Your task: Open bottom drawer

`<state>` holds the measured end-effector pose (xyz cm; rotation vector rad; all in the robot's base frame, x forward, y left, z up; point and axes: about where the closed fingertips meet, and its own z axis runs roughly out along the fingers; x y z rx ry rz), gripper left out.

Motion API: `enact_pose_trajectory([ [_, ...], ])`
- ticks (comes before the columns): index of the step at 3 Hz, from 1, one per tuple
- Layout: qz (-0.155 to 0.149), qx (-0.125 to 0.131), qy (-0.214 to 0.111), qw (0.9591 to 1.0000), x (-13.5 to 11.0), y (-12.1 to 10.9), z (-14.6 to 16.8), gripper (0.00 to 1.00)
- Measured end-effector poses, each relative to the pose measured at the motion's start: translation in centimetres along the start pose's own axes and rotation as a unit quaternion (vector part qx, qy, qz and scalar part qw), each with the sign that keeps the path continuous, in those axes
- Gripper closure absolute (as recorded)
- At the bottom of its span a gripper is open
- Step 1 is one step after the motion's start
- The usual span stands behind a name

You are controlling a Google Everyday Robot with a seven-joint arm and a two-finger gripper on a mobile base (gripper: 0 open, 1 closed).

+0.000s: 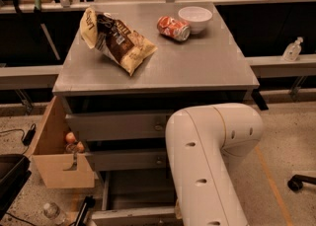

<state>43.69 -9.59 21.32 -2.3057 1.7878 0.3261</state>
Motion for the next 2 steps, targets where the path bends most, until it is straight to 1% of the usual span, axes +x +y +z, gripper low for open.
enact_pose_trajectory([
  [2,0.0,0.0,0.0,1.0,0.0,0.0,-0.01,1.0],
])
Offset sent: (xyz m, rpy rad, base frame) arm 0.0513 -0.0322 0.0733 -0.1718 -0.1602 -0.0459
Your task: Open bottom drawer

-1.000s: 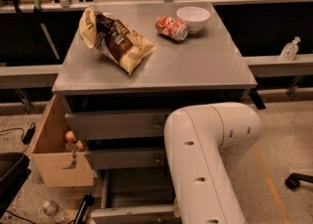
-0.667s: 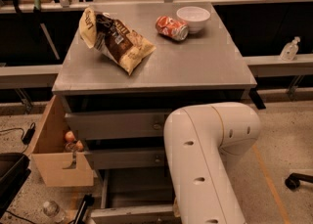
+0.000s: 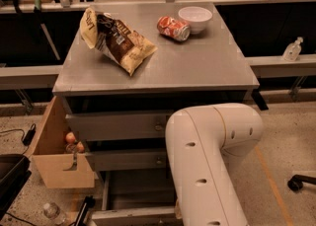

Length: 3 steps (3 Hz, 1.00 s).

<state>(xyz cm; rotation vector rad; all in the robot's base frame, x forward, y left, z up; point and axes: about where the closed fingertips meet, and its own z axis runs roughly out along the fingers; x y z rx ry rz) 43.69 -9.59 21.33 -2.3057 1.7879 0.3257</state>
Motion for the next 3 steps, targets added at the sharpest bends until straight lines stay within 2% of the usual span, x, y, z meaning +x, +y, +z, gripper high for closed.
enact_pose_trajectory([
  [1,0.0,0.0,0.0,1.0,0.0,0.0,0.0,1.0],
  [3,0.0,0.0,0.0,1.0,0.0,0.0,0.0,0.59],
])
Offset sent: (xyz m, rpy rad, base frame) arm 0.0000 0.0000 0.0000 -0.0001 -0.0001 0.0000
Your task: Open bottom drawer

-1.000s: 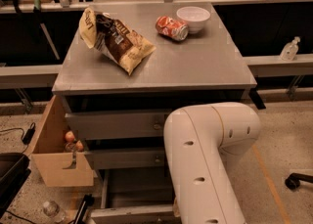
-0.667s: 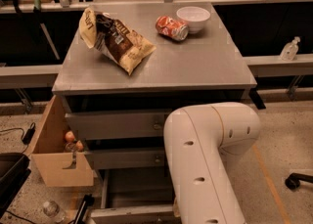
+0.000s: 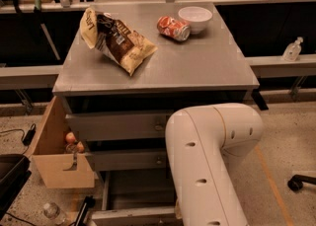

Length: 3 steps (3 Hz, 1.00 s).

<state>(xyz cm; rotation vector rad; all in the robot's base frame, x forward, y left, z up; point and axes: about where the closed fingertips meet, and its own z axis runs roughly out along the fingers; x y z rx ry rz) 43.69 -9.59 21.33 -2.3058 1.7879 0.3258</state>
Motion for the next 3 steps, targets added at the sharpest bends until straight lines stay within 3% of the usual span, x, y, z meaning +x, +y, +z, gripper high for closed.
enact_pose_trajectory([
  [1,0.0,0.0,0.0,1.0,0.0,0.0,0.0,0.35],
  [2,0.0,-0.001,-0.001,1.0,-0.07,0.08,0.1,0.37],
  [3,0.0,-0.001,-0.001,1.0,-0.15,0.34,-0.06,0.59],
])
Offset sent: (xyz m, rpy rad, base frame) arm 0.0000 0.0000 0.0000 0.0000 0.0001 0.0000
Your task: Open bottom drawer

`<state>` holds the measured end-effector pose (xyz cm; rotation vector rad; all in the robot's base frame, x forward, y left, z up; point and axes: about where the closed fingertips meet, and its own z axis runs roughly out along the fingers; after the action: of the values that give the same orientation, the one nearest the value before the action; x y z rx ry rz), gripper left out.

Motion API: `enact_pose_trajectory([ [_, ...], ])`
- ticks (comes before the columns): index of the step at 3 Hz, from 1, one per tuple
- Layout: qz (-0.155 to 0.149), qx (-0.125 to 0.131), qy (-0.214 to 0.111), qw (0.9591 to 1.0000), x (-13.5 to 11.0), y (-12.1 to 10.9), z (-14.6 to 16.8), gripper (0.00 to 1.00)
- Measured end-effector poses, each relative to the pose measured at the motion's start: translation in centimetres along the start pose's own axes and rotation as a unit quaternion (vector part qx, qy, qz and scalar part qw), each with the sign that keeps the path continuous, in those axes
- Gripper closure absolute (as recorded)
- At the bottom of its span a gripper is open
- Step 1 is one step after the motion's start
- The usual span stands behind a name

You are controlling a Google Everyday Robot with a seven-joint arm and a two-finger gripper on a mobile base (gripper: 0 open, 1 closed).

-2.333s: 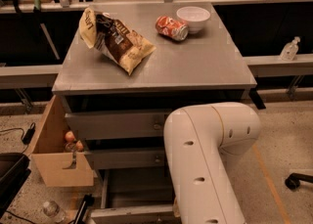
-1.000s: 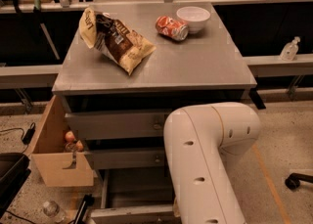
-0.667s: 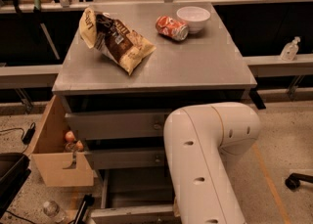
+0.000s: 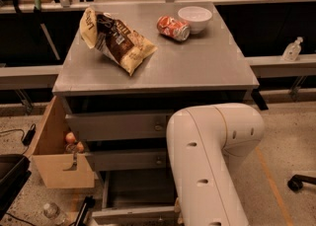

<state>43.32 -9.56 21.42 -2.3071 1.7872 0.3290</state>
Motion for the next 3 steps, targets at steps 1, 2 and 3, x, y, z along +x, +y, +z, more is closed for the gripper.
enact_pose_trajectory([
  [1,0.0,0.0,0.0,1.0,0.0,0.0,0.0,0.83],
  [2,-0.01,0.001,0.019,0.9998,-0.9,0.4,-2.4,1.0],
  [3,-0.021,0.012,0.051,0.9984,-2.2,1.2,-6.5,1.0],
])
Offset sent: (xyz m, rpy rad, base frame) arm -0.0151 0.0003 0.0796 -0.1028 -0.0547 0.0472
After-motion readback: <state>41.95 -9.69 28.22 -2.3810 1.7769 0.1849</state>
